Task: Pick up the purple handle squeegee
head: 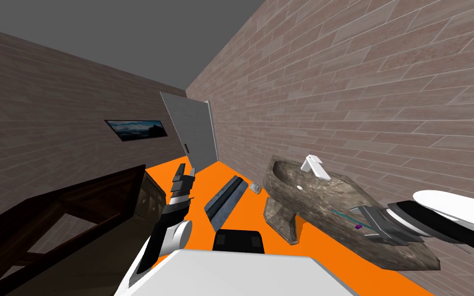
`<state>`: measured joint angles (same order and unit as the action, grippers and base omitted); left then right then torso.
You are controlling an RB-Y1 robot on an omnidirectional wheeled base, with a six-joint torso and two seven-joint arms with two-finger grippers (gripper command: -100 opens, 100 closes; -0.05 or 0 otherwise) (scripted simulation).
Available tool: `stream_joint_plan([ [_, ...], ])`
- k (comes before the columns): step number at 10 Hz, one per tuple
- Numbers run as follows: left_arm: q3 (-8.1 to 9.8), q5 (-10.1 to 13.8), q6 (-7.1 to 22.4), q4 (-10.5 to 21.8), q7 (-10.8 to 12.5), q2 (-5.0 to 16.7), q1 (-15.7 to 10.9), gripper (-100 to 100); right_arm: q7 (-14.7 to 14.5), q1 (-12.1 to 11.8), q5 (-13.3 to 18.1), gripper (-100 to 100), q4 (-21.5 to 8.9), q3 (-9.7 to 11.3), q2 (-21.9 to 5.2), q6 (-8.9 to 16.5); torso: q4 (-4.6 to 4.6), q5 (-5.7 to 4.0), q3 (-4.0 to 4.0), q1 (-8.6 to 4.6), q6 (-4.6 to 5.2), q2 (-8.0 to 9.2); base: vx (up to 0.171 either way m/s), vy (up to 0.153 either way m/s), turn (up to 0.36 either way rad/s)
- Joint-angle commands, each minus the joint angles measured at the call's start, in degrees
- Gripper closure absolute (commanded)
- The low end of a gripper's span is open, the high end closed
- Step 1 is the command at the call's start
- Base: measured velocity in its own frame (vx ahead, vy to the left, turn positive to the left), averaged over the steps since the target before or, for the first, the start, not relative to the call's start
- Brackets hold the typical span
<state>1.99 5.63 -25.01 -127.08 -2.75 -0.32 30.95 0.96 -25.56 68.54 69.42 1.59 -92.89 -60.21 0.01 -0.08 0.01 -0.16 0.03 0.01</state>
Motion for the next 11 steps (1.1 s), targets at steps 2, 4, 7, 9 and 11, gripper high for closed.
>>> stream_joint_plan([
  [2,0.0,0.0,0.0,0.0,0.0,0.0,0.0,0,0.3,-0.16,-0.51,-100,0.18,-0.15,-0.52,-1.26,0.0,0.01,0.0,0.02,0.0,0.0,0.013,-0.025,-0.004],
  [4,0.0,0.0,0.0,0.0,0.0,0.0,0.0,0,-0.28,-0.58,-0.02,-100,-0.3,0.75,1.03,-0.02,0.01,0.02,0.03,0.12,0.0,0.05,0.011,0.003,0.043],
  [7,0.0,0.0,0.0,0.0,0.0,0.0,0.0,0,-0.42,-1.28,-0.25,100,-0.23,0.42,1.04,0.25,-0.01,0.04,-0.01,0.17,0.0,-0.01,0.017,0.005,0.034],
  [9,0.0,0.0,0.0,0.0,0.0,0.0,0.0,0,-0.41,-1.3,-0.27,100,-0.2,0.44,1.05,0.18,0.01,0.05,0.02,0.14,-0.02,0.04,0.0,0.0,0.0],
  [11,0.0,0.0,0.0,0.0,0.0,0.0,0.0,0,-0.41,-1.29,-0.27,100,-0.2,0.42,1.03,0.18,0.02,0.04,0.04,0.15,0.0,0.06,0.0,0.0,0.0],
])
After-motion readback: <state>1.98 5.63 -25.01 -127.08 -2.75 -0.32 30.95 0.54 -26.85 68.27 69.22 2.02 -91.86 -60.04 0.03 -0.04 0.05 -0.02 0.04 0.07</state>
